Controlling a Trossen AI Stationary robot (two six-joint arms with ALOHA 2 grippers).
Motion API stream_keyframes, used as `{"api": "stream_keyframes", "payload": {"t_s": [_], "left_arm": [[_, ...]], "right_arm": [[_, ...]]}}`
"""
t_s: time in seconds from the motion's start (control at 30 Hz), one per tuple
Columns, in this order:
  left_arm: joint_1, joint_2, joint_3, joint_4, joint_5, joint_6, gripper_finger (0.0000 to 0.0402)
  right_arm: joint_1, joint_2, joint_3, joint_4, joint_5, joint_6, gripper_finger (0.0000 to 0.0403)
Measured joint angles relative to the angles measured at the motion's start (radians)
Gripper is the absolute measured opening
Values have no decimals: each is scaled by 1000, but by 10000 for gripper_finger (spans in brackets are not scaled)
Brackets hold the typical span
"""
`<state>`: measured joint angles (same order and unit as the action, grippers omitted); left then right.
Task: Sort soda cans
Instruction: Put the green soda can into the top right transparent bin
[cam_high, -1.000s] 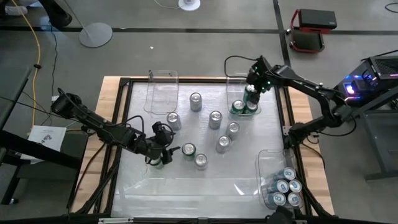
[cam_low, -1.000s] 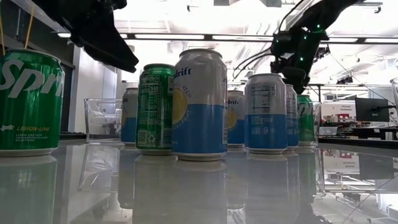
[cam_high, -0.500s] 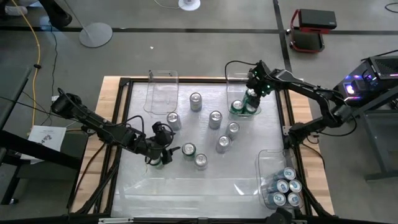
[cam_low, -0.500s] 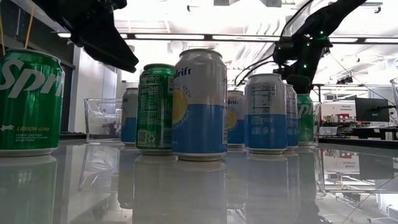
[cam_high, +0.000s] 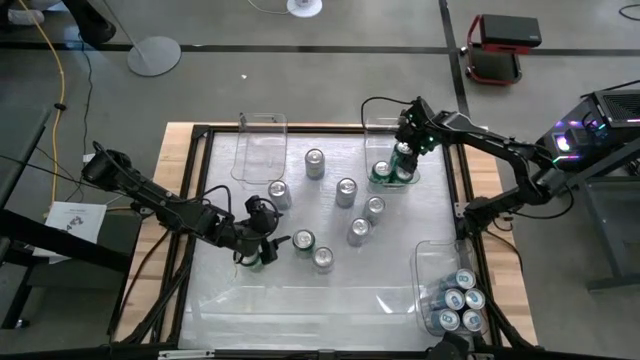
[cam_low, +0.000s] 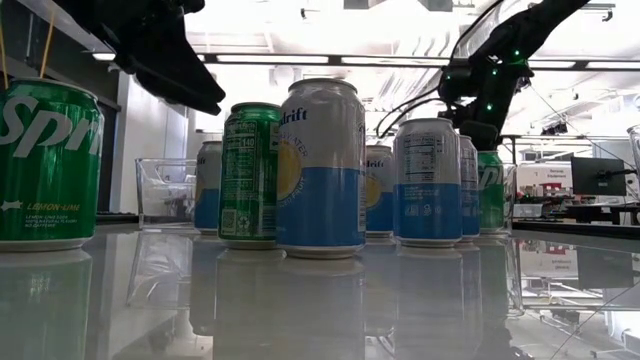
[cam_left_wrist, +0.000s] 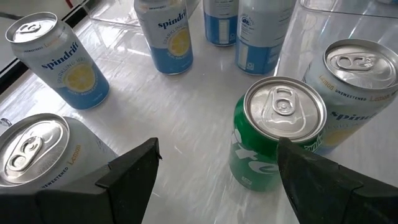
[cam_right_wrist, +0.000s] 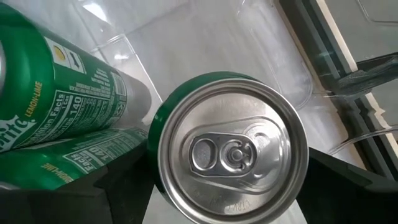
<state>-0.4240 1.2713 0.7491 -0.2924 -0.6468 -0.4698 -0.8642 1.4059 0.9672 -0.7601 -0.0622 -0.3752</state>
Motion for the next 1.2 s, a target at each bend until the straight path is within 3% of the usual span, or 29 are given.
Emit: {"api": "stream_keyframes", "payload": {"t_s": [0.67,1.2], "left_arm": [[0,0,0,0,0,2,303],[0,0,0,0,0,1,303]], "right_arm": [[1,0,0,-20,51,49,317],[-1,9,-1,28,10,36,317]]}}
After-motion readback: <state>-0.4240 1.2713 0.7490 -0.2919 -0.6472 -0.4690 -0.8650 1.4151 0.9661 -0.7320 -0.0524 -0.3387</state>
